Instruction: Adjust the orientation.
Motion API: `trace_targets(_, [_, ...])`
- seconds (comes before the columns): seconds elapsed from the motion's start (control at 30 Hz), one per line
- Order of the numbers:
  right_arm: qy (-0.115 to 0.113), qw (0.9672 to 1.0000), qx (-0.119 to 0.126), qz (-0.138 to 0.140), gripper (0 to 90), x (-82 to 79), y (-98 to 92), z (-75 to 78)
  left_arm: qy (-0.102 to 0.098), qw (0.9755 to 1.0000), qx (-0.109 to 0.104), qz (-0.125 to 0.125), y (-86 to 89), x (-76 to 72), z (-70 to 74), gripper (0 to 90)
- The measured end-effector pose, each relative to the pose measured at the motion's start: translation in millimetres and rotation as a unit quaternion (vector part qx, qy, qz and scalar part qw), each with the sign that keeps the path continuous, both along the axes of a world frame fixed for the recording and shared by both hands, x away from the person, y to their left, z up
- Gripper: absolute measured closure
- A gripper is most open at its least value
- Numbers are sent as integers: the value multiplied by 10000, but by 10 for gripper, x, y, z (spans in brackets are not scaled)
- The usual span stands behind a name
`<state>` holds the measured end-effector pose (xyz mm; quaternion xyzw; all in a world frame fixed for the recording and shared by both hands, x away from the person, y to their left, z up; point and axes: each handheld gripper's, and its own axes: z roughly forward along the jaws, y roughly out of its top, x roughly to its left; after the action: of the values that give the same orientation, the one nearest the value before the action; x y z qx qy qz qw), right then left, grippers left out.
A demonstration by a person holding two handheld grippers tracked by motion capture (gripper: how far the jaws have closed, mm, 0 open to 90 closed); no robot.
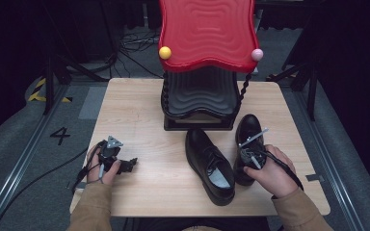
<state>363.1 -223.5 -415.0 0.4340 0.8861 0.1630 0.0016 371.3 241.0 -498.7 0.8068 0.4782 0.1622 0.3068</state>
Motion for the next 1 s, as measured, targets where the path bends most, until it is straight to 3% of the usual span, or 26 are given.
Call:
trace_targets(0.03, [76,10000,33,30,778,7,12,-23,-1,10000,4,-4,1,1,0,0])
trace_targets(0.23, [146,9997,189,5,816,3,-19,-17,-13,10000,14,-8,2,4,1,0])
trace_targets(0.37, [36,9997,73,233,809,-53,-46,65,-1,10000,12,-9,-1,13,1,0])
trace_targets(0.63, [-66,9978,131,650,796,-219,-187,276,6,10000,12,1,-10,32,2,0])
trace_targets(0.83, [-249,9921,111,1221,796,-357,-278,413,-5,10000,23,7,-11,32,2,0])
trace_targets(0.97, [-201,9896,173,1412,795,-404,-297,437,47,10000,12,-19,-9,35,7,0])
trace_targets(1.0, [-174,9871,128,1587,793,-429,-283,433,9,10000,16,-3,-12,41,3,0])
